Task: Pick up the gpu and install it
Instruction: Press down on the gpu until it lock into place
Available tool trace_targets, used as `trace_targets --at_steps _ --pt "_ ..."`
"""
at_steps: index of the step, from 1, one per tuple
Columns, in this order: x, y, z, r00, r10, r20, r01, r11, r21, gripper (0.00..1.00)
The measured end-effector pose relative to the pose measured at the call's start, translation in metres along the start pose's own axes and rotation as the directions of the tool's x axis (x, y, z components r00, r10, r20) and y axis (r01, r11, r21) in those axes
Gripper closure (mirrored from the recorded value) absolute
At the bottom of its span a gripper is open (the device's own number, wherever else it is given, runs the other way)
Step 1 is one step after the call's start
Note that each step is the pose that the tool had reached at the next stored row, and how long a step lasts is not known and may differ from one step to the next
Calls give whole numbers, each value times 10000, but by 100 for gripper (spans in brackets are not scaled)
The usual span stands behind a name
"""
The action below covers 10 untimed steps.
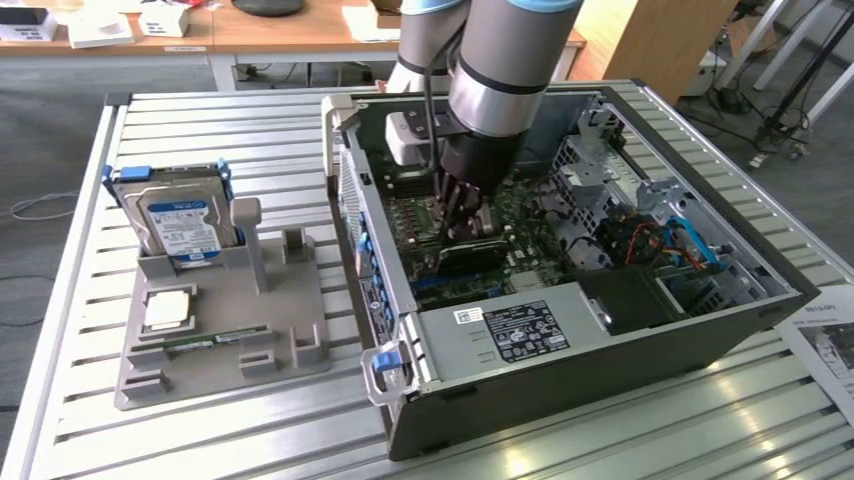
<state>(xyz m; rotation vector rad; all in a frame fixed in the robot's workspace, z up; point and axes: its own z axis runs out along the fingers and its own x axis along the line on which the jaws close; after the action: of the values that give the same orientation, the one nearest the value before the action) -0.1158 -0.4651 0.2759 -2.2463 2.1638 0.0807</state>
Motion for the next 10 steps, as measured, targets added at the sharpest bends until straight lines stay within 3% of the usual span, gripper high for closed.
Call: trace_targets --at_steps 4,10 --pt "13 1 15 10000 0 21 0 10000 16 89" --pt "9 3 76 9999 -7 112 6 9999 111 89"
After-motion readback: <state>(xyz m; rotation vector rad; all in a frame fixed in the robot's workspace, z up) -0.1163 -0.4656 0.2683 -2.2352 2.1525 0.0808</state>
